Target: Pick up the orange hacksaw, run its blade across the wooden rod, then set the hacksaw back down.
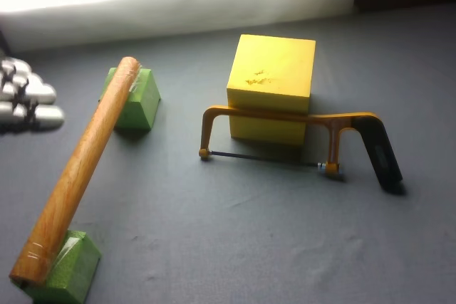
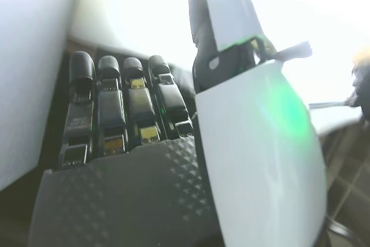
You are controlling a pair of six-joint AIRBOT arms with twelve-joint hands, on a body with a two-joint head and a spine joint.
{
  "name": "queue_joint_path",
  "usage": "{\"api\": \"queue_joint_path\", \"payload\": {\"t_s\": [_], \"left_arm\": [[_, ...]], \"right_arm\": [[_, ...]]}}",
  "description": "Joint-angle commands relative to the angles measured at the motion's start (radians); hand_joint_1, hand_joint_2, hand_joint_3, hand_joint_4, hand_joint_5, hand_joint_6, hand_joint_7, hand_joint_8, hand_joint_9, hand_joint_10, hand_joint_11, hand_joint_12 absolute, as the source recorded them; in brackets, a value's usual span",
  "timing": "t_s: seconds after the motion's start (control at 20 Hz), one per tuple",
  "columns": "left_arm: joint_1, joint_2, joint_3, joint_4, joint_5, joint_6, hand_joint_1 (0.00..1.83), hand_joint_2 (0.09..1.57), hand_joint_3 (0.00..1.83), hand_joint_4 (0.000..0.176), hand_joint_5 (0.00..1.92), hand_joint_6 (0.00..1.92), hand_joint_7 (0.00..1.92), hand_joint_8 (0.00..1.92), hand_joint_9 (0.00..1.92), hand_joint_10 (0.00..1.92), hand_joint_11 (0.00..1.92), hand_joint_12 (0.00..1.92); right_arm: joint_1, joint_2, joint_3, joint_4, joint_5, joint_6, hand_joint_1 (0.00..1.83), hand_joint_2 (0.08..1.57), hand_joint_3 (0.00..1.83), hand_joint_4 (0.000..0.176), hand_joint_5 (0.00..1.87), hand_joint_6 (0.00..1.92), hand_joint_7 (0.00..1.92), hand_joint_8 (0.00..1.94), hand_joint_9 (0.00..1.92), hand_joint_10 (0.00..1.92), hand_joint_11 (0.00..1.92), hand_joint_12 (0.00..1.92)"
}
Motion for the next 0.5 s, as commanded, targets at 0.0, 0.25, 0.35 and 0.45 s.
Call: {"api": "queue_joint_path", "payload": {"t_s": [0.0, 0.25, 0.35, 0.45], "left_arm": [[-0.005, 0.018, 0.002, -0.051, 0.001, -0.001, 0.13, 1.28, 0.0, 0.0, 0.08, 0.0, 0.01, 0.0, 0.03, 0.0, 0.0, 0.21], [0.036, 0.05, -0.017, -0.039, -0.002, -0.009, 0.13, 1.29, 0.0, 0.0, 0.06, 0.0, 0.02, 0.0, 0.04, 0.0, 0.0, 0.2], [0.037, 0.066, -0.033, -0.032, -0.01, -0.049, 0.14, 1.29, 0.0, 0.0, 0.06, 0.0, 0.02, 0.0, 0.03, 0.0, 0.0, 0.18], [0.039, 0.068, -0.034, -0.011, -0.023, -0.05, 0.08, 1.29, 0.0, 0.0, 0.04, 0.0, 0.03, 0.0, 0.02, 0.0, 0.0, 0.18]], "right_arm": [[-0.018, -0.001, 0.004, 0.027, 0.181, 0.057, 1.06, 1.05, 0.01, 0.0, 0.17, 0.01, 0.12, 0.0, 0.16, 0.01, 0.0, 0.77], [-0.078, 0.004, 0.005, 0.036, 0.244, 0.048, 1.03, 1.06, 0.0, 0.0, 0.16, 0.0, 0.12, 0.0, 0.16, 0.0, 0.0, 0.73], [-0.041, 0.021, 0.006, 0.036, 0.166, 0.021, 1.02, 1.07, 0.01, 0.0, 0.13, 0.0, 0.11, 0.0, 0.14, 0.0, 0.0, 0.7], [-0.023, 0.019, 0.003, 0.035, 0.113, 0.004, 1.02, 1.07, 0.0, 0.0, 0.14, 0.0, 0.11, 0.0, 0.13, 0.0, 0.0, 0.69]]}}
